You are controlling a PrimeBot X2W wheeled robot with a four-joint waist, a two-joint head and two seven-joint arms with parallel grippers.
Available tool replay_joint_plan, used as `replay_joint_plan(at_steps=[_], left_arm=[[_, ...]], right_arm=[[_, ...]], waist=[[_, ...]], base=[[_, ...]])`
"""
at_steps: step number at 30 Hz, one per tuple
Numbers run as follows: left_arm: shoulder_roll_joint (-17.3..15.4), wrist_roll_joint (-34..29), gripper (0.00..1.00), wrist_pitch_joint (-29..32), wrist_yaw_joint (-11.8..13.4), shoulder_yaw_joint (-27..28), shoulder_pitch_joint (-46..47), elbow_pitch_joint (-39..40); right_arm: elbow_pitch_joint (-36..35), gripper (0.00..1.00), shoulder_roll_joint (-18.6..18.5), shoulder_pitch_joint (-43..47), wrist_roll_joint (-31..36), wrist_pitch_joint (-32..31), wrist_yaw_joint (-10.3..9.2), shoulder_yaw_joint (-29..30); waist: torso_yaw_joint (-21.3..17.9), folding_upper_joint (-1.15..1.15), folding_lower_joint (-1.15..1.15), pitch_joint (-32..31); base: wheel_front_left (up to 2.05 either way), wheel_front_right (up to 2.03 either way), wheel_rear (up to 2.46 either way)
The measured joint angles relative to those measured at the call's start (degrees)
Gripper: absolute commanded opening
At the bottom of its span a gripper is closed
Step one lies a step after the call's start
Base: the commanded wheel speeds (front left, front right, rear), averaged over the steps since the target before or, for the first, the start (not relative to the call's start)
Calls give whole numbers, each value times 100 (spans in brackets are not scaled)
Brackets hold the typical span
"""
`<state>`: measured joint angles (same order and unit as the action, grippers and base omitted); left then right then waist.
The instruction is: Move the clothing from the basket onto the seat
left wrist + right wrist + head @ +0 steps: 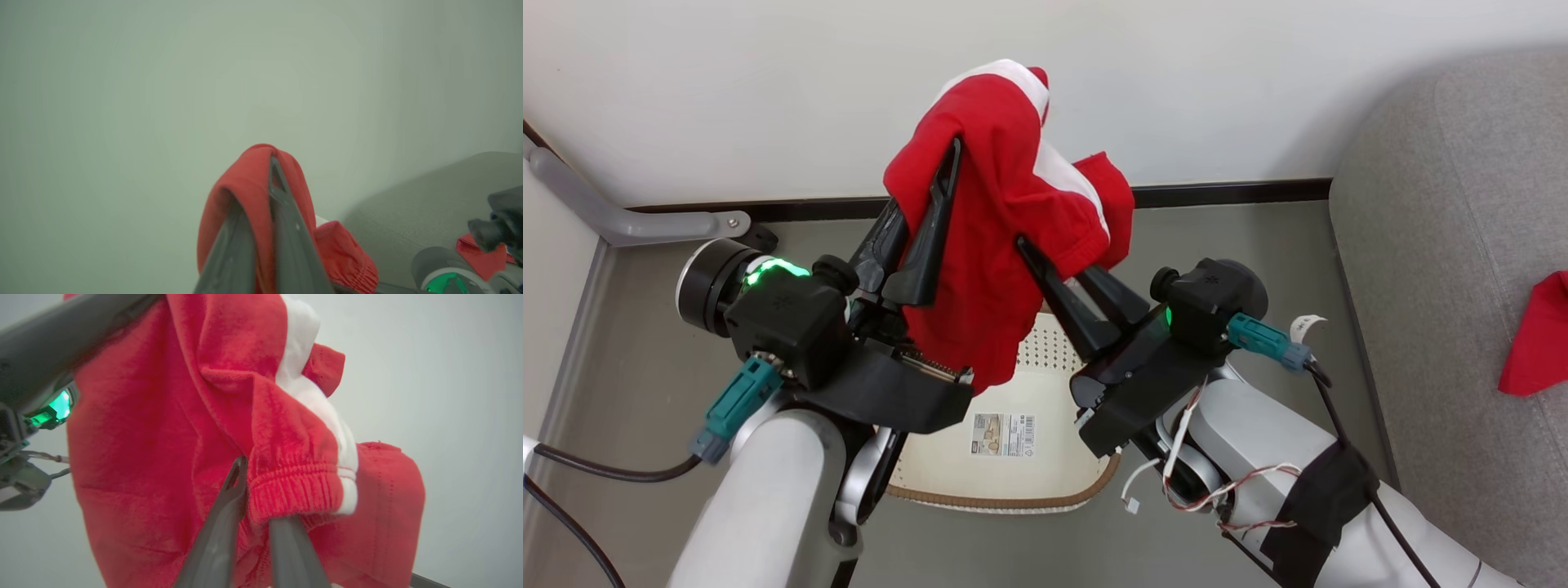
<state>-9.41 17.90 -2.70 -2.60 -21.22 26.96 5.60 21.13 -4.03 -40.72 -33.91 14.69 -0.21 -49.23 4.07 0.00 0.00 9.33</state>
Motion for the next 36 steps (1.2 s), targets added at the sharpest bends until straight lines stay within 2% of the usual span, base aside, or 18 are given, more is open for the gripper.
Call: replay_joint_plan(at_steps=[17, 18, 20, 21, 22, 23, 36], left_arm=[[-7, 0, 0, -43, 7, 5, 2, -116], [-8, 0, 6, -44, 7, 8, 2, -124], [-14, 0, 42, -52, 7, 11, 2, -138], [-18, 0, 69, -52, 7, 12, 2, -147], [-21, 0, 90, -52, 7, 13, 2, -157], [-21, 0, 100, -52, 7, 12, 2, -165], [-21, 0, 100, -93, 9, 9, 2, -248]], right_arm=[[54, 0, 0, -102, -244, 0, -138, -35], [54, 0, 0, -102, -246, 0, -143, -36], [54, 0, 0, -103, -246, 0, -167, -41], [54, 0, 0, -103, -248, 0, -181, -43], [53, 0, 0, -103, -256, 0, -181, -45], [49, 0, 0, -103, -271, 0, -185, -46], [19, 0, 0, -110, -291, 0, -237, -56]], waist=[[-100, -1, 0, 19], [-105, -1, 0, 20], [-114, -1, 0, 20], [-118, -1, 0, 20], [-123, 0, 0, 21], [-127, -1, 0, 22], [-174, -1, 0, 27]], base=[[0, 0, 0], [0, 0, 0], [0, 0, 0], [0, 0, 0], [0, 0, 0], [0, 0, 0], [0, 0, 0]])
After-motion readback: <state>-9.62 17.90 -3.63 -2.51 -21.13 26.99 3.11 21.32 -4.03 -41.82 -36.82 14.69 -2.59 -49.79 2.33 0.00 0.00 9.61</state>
